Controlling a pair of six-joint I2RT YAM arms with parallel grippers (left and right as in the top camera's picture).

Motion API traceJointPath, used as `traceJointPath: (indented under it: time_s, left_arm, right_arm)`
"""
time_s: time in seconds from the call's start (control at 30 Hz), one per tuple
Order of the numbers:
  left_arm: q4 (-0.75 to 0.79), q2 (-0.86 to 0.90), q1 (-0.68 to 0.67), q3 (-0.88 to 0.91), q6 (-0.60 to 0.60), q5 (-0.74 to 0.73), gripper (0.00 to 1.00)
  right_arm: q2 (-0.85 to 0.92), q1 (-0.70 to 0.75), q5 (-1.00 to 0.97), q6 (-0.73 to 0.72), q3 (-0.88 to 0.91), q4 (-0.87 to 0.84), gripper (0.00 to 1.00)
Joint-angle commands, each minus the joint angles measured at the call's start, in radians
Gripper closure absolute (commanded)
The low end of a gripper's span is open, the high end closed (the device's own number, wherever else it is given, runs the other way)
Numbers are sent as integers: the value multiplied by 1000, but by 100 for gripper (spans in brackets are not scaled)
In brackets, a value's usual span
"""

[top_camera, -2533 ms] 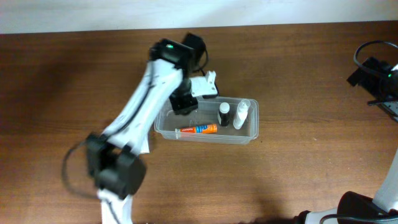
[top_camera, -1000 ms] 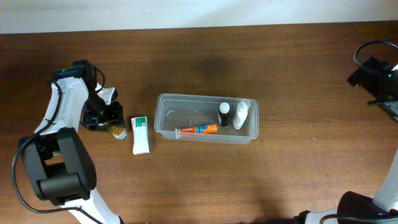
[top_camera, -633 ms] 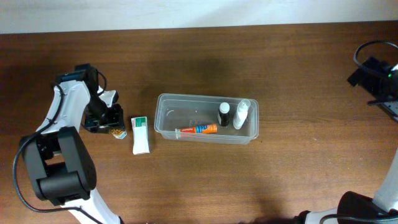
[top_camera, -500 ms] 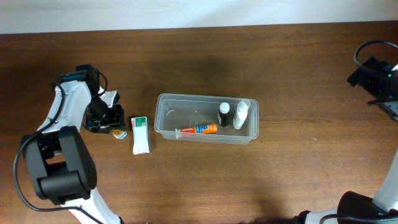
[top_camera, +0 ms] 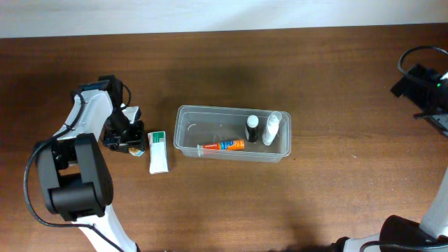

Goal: Pack container
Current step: 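Grasp the gold-lidded jar with the left gripper and lift, then place the jar in the container beside the brown bottle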

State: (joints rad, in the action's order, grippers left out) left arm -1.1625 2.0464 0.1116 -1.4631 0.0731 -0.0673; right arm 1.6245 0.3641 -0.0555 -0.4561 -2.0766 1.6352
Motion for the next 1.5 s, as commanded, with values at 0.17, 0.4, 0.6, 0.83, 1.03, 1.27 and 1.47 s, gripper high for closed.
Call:
traceJointPath:
  time_s: [0.17,0.4,0.6,0.83,1.03,1.27,1.47]
  left_arm:
    - [-94,4,2,-77,-5,12,69]
    - [-363,-16,-37,-422,-6,3,70]
    - [-446,-44,-188,-673,-6,-67,70]
    - [-359,-45,-397,-663,-37,-68,70]
    - [-228,-43,-523,-535,-46,-67,70]
    - [14,-43,-616,-320,-63,-67,70]
    - [209,-39,-655,-167,-64,-58,70]
  right_arm:
    - [0,4,-8,3,-1,0,2]
    - [0,4,-8,3,-1,0,2]
    - [0,4,-8,3,-1,0,2]
    - [0,4,-9,3,-1,0,2]
    - [0,4,-8,3,-1,0,2]
    - [0,4,-8,3,-1,0,2]
    - [0,4,-8,3,-1,0,2]
